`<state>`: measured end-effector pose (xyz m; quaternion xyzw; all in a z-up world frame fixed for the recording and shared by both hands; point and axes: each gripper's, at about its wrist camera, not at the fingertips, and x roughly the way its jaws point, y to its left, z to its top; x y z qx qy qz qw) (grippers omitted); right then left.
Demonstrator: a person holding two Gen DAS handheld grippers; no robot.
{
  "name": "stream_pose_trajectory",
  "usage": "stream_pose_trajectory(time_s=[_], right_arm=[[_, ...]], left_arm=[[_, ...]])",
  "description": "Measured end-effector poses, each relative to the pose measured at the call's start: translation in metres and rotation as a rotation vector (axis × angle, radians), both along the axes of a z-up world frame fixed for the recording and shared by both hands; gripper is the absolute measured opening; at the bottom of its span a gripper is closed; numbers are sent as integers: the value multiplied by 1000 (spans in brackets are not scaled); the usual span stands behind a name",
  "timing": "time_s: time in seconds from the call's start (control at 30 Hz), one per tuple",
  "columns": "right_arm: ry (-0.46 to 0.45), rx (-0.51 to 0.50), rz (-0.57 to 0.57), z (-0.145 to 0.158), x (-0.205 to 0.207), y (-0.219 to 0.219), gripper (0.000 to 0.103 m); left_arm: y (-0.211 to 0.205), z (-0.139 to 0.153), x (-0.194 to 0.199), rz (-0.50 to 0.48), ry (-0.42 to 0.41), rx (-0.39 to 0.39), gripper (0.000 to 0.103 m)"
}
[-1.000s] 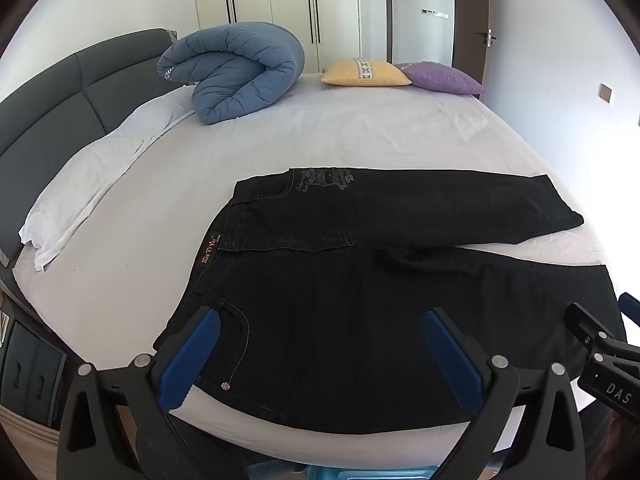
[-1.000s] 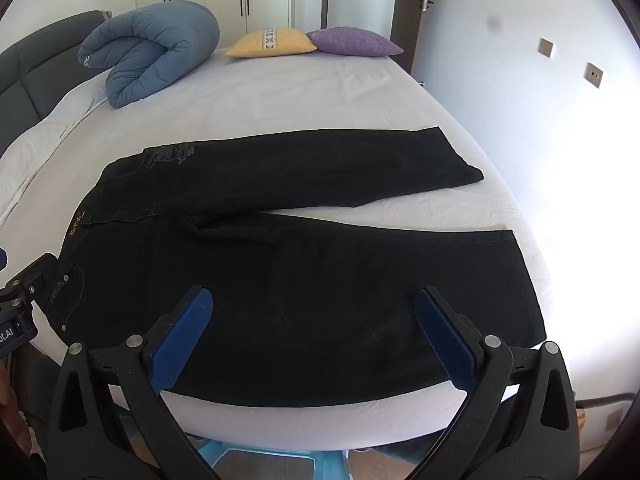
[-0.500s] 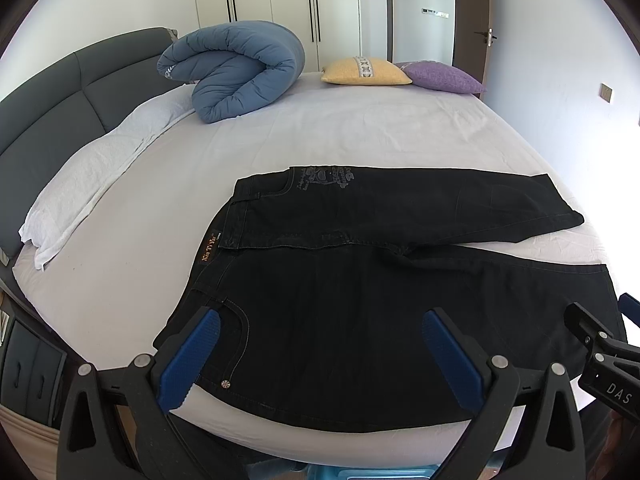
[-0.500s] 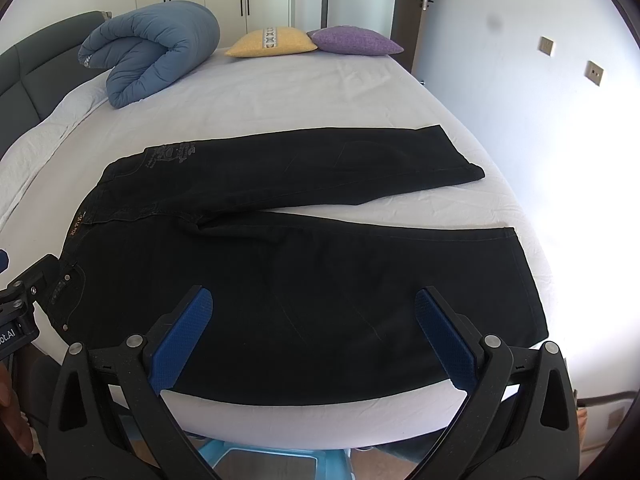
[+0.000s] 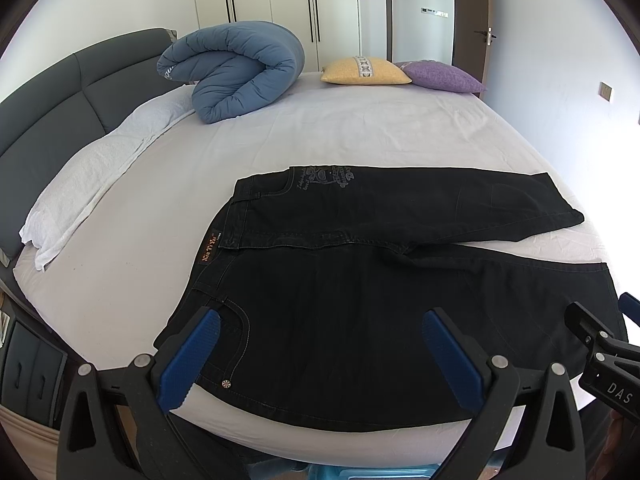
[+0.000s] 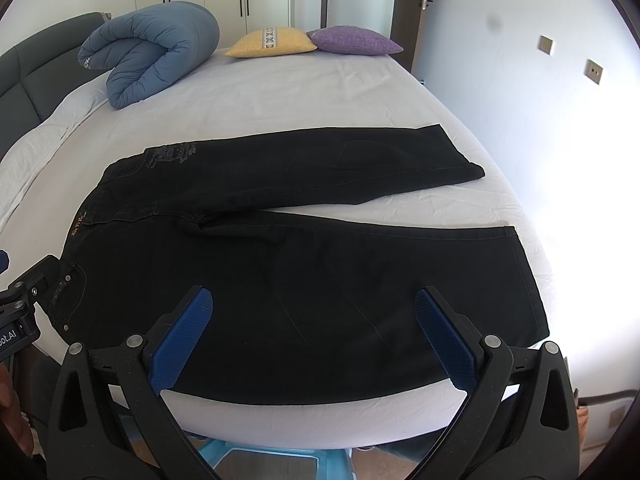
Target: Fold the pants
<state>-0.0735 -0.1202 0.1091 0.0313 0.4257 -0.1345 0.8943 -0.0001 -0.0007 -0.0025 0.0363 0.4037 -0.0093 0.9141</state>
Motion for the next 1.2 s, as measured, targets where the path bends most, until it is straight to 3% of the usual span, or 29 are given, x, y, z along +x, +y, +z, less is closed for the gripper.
stream_pose_trajectory(time_s=[1.2], right_arm=[[1,7,6,-3,-2,10,103]], left_arm=[[0,-5,-4,2,3,4,103]])
